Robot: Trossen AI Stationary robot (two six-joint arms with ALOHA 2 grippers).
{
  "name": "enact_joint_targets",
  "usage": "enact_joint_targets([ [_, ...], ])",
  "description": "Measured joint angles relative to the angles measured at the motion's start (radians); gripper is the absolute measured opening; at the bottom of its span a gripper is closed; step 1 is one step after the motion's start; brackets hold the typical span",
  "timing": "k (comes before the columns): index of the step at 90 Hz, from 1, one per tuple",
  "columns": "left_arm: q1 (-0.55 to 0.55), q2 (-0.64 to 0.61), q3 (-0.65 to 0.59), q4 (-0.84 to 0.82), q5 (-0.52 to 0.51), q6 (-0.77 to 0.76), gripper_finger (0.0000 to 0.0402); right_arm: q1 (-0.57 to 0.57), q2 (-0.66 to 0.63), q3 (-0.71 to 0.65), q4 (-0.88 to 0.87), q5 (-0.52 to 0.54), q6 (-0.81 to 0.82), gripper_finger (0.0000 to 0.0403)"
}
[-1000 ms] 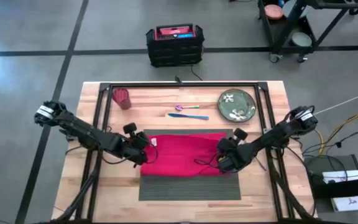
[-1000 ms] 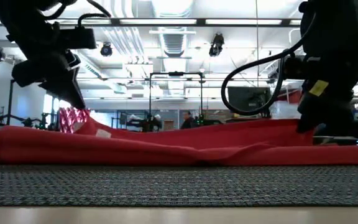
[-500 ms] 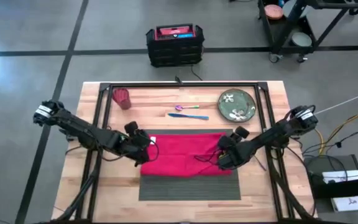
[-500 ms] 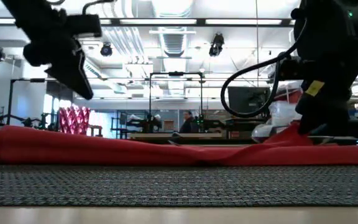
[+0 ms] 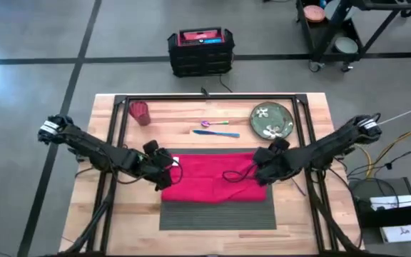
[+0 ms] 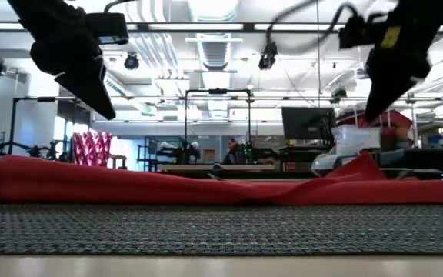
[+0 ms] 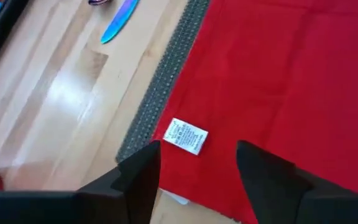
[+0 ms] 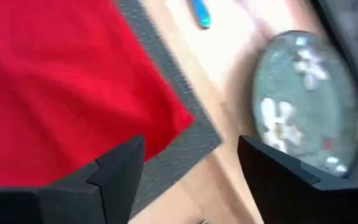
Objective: Set table place
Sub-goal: Fold the red napkin
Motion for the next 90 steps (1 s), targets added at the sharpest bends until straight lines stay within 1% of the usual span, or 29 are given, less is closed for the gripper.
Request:
enact_joint_targets([
  [7,0.0,0.003,-0.026,0.06,0.014,0.004,0.0175,0.0,-0.056,-0.066,0.135,-0.062,-0.063,0.025],
  [16,0.002,0.01,-0.089,0.174,0.069,0.016,0.0163,0.0,-0.097,-0.209,0.469,-0.142,-0.18,0.0242],
  [26,0.003,0.026,-0.156,0.268,0.19,0.016,0.0151,0.0,-0.074,-0.367,0.852,-0.224,-0.267,0.0228],
  [31,0.002,0.034,-0.182,0.283,0.226,0.005,0.0145,0.004,-0.048,-0.419,0.952,-0.23,-0.278,0.0221],
  [39,0.002,0.041,-0.221,0.292,0.271,-0.021,0.0138,0.009,-0.012,-0.457,0.941,-0.229,-0.273,0.0212],
  [52,0.001,0.043,-0.282,0.29,0.357,-0.057,0.0128,0.015,0.018,-0.463,0.799,-0.237,-0.257,0.0203],
  [63,0.001,0.03,-0.294,0.275,0.372,-0.068,0.0121,0.016,0.01,-0.447,0.747,-0.252,-0.269,0.0202],
  [71,0.001,0.009,-0.269,0.208,0.377,-0.065,0.0117,0.016,-0.01,-0.408,0.682,-0.257,-0.293,0.0205],
  [80,0.001,-0.027,-0.188,0.168,0.37,-0.051,0.0117,0.016,-0.037,-0.333,0.626,-0.254,-0.314,0.021],
  [85,0.001,-0.043,-0.147,0.162,0.343,-0.015,0.0119,0.016,-0.047,-0.31,0.63,-0.252,-0.334,0.0213],
  [90,0.001,-0.046,-0.12,0.182,0.295,0.037,0.0122,0.016,-0.048,-0.298,0.682,-0.245,-0.368,0.0217],
])
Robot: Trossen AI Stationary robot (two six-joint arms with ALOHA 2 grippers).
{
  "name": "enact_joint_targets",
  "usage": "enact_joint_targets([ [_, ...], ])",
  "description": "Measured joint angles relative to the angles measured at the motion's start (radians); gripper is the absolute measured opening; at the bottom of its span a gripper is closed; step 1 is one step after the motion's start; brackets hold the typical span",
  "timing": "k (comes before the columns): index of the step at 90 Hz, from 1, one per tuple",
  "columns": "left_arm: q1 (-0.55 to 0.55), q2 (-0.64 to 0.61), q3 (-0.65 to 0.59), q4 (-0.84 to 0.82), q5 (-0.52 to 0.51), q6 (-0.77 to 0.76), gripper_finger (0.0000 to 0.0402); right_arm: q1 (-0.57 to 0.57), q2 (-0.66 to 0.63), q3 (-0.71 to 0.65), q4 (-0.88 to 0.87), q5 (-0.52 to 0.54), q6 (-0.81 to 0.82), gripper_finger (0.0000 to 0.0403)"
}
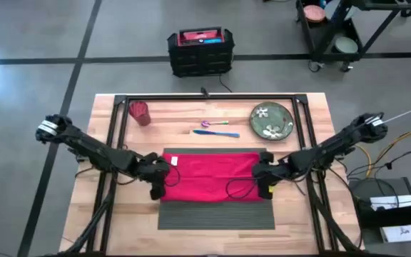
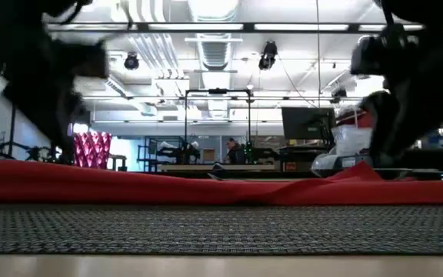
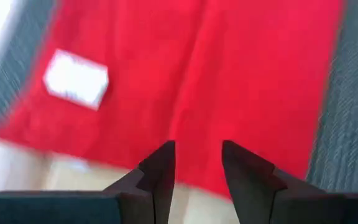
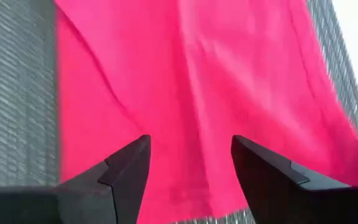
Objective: Set table place
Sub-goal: Fold the red napkin
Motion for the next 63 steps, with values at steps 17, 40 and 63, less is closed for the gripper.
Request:
enact_joint_targets([
  [17,0.037,0.054,0.017,0.065,-0.041,0.187,0.0136,-0.029,0.02,0.003,0.04,0.007,-0.071,0.0222],
  [40,0.07,0.173,-0.017,0.055,0.129,0.245,0.0168,-0.057,0.034,0.087,-0.143,-0.009,-0.075,0.0209],
  [63,0.09,0.272,-0.005,0.092,0.102,0.278,0.0175,-0.076,0.083,0.084,-0.145,-0.049,-0.073,0.0206],
])
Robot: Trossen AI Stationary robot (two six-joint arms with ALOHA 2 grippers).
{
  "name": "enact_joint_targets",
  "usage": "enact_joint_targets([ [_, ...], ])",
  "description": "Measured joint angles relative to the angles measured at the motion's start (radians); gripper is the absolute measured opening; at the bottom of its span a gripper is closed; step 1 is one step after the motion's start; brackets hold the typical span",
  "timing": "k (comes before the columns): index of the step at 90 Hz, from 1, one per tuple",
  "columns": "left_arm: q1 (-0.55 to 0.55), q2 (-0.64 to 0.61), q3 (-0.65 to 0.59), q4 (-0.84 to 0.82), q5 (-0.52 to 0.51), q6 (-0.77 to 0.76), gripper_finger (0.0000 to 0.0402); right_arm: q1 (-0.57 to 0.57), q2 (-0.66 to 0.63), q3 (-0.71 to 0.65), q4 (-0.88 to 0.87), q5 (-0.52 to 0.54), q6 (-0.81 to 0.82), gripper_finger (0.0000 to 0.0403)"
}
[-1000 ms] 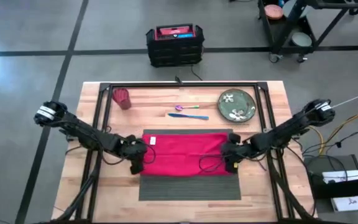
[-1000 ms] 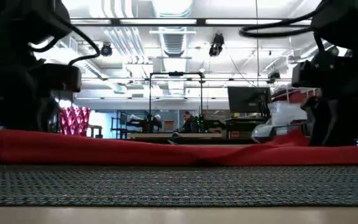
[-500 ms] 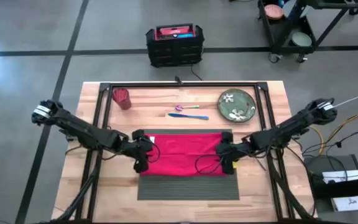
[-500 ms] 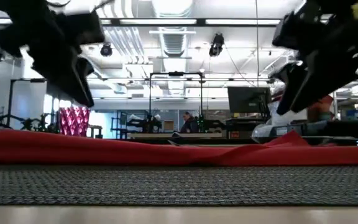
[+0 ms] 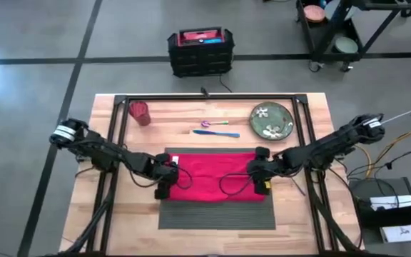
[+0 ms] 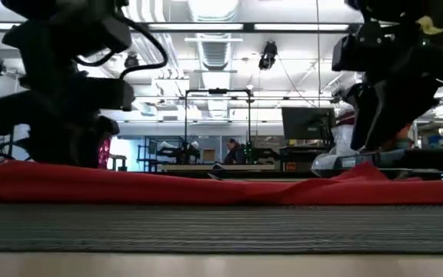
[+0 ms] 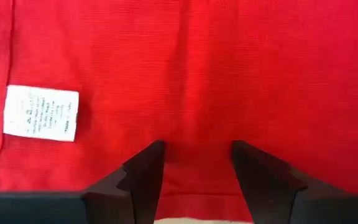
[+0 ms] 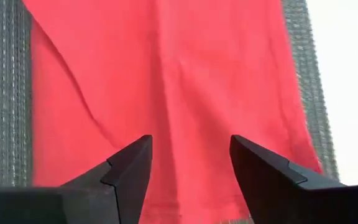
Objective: Set table place
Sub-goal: Fold the red napkin
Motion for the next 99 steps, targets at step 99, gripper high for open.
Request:
enact_joint_targets([
  [99,0.011,-0.021,0.045,0.003,-0.008,-0.005,0.0147,0.0,0.197,0.021,-0.071,-0.069,0.019,0.0199],
])
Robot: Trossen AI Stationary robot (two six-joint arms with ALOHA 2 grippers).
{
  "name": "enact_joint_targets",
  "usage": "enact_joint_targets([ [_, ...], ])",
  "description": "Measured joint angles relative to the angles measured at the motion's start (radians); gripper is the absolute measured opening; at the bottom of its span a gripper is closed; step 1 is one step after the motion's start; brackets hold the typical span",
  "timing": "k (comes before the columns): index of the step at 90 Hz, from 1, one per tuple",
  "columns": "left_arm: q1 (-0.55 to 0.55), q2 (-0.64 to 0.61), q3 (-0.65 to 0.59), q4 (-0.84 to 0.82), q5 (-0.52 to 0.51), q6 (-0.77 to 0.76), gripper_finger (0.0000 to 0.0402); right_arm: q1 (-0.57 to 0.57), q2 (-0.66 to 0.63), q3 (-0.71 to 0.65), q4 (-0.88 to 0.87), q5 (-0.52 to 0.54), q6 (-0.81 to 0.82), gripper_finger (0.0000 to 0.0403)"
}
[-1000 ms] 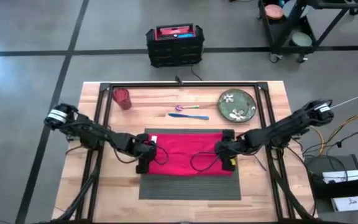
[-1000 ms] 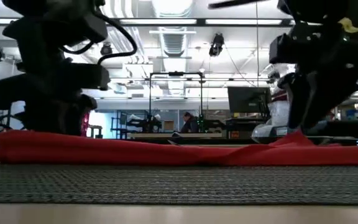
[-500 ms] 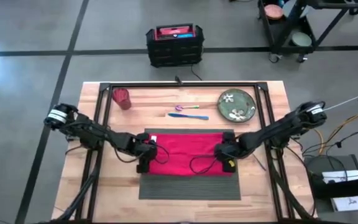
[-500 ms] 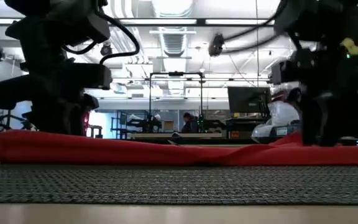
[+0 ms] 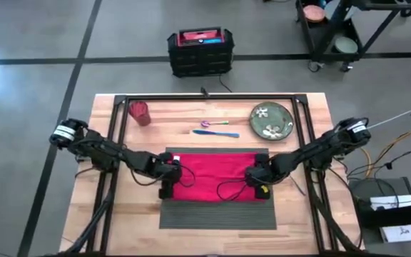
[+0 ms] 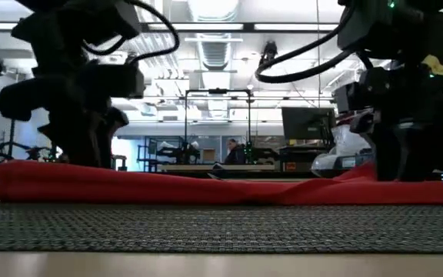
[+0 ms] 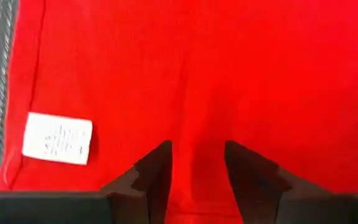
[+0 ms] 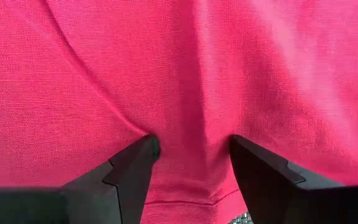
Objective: Set table place
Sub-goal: Fold the red napkin
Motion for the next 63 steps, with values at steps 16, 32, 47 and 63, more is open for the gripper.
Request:
enact_joint_targets([
  [16,0.003,0.001,-0.001,-0.011,-0.004,0.014,0.0189,0.0,-0.005,0.0,0.0,0.001,-0.005,0.0199],
  [32,0.011,0.039,-0.016,-0.005,0.008,0.027,0.0197,0.0,-0.003,-0.001,0.001,0.002,-0.01,0.0199],
  [47,0.01,0.078,-0.017,0.013,0.014,0.033,0.0162,0.0,-0.003,-0.001,0.003,0.005,-0.021,0.0199],
  [63,0.01,0.106,-0.018,0.024,0.018,0.034,0.0089,0.0,-0.002,-0.001,0.001,0.01,-0.015,0.0197],
])
